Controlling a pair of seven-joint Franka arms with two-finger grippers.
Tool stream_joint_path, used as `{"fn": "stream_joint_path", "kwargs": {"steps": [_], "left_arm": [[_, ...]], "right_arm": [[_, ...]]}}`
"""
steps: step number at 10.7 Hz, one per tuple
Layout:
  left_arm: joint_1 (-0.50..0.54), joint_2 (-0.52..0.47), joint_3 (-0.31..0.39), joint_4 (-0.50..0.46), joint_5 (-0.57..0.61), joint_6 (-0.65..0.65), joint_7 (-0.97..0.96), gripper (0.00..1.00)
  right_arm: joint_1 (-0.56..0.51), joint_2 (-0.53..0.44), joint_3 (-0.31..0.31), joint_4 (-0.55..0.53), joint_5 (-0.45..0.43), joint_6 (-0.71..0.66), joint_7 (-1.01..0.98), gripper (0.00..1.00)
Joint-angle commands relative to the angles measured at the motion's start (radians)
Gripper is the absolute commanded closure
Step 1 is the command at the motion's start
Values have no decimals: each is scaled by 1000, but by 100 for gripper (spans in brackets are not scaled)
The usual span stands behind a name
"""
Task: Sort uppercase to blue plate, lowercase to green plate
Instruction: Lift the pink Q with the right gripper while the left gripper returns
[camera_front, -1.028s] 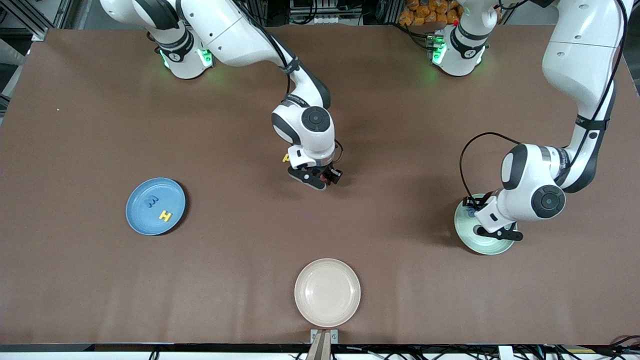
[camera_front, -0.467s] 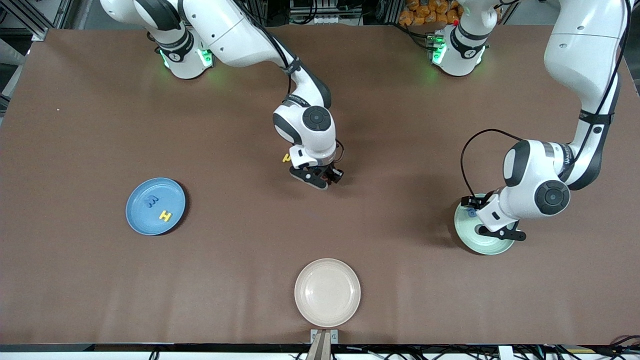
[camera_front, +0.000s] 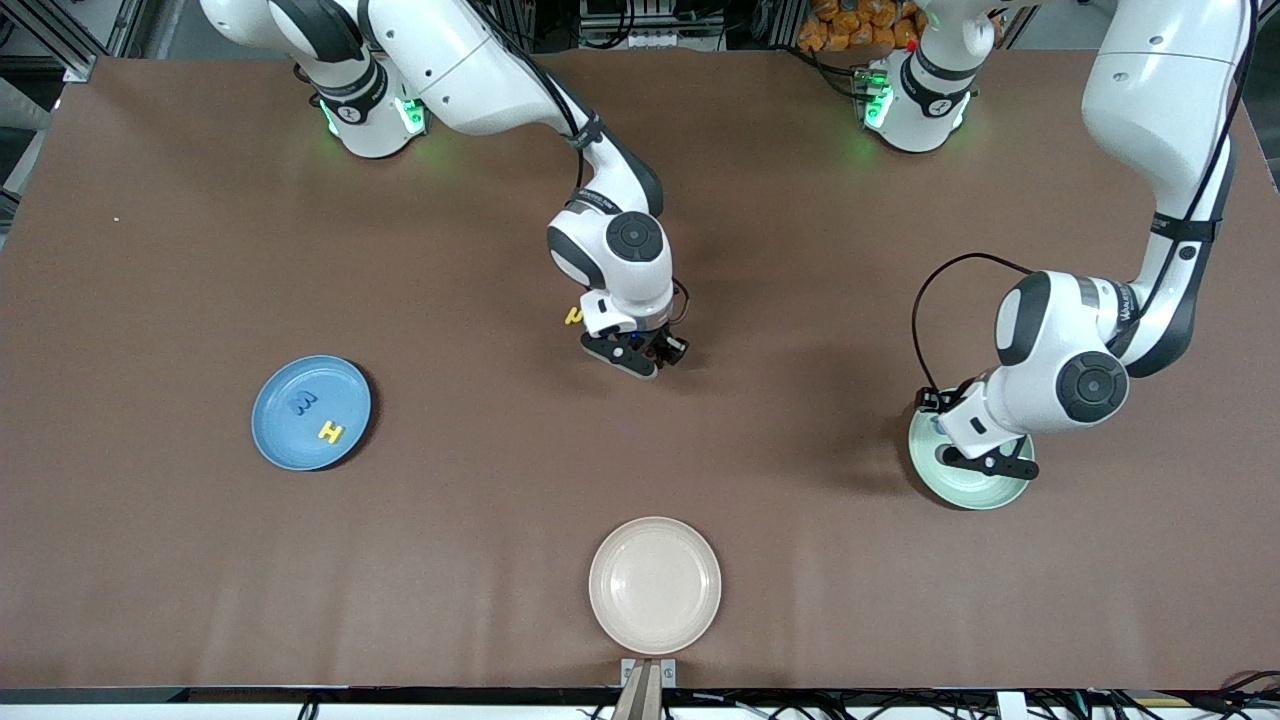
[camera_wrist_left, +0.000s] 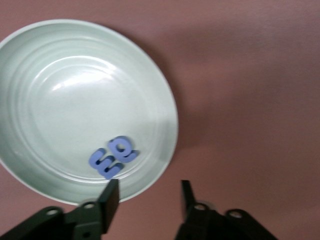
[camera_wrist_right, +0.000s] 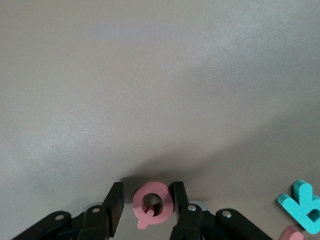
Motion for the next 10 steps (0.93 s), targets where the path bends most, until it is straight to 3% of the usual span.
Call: {"fn": "stream_joint_path", "kwargs": {"steps": [1,4,8,10], "left_arm": [[2,-44,-10,-25,-45,-14,1,50],[-3,-66,-52,-11,-91,-48,-48,53],[-17,-70,-134,-1,-89,-63,-244,51],[-21,-70,-152,1,-89,-62,-266,45]], "right_arm": [[5,20,1,13,-18,5,-16,55],[5,20,1,15,-18,3,-21,69],[5,18,1,15,-18,-2,-39,74],[-3,9,1,18,-16,-11,-71,75]]}}
